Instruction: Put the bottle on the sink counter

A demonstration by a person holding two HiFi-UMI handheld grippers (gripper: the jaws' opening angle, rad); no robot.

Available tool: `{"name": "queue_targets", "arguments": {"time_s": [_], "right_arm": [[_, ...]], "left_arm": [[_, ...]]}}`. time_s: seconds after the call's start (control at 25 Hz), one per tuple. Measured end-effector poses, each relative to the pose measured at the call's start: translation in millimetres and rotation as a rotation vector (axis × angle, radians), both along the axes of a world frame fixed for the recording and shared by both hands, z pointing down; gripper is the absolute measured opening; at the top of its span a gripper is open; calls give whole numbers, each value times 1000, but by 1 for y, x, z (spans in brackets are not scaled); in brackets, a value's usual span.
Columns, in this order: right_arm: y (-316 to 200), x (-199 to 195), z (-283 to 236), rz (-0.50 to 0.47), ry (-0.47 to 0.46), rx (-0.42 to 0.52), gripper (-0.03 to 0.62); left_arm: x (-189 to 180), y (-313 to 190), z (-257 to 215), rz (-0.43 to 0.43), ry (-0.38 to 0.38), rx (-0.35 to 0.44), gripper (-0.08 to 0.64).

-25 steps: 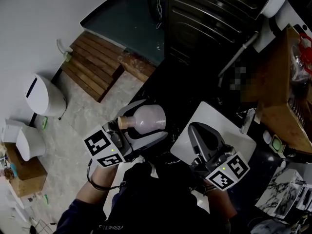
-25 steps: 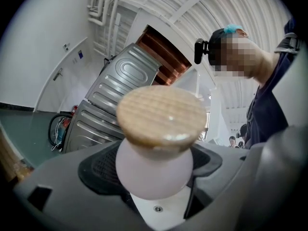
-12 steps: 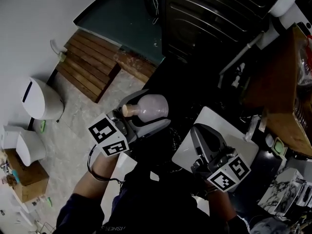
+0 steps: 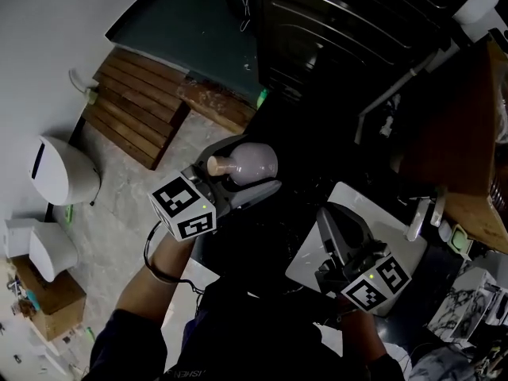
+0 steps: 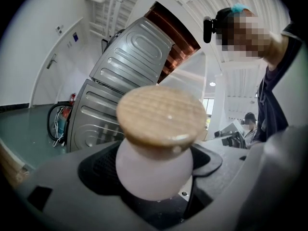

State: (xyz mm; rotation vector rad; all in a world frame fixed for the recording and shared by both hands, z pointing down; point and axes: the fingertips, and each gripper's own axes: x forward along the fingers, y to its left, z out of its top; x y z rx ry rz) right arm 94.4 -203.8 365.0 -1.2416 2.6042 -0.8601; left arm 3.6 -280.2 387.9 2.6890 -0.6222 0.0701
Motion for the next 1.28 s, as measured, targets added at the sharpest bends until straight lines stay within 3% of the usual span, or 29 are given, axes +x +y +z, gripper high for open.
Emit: {"name": "queue_targets", "arguments": {"time_s": [0.56,0.92,1.28], "right_arm": [[-27,-3,39,9,-8,-80,26],[-35,-6,55,7,-14,-116,26],[-40,-7,66,3,-17,-142,26]], "left_arm": [[11,-65,60,64,-136,-10,399],[23,-82,84,102,-185,-13,399],[34,-92,108,165,-285,14,399]]}}
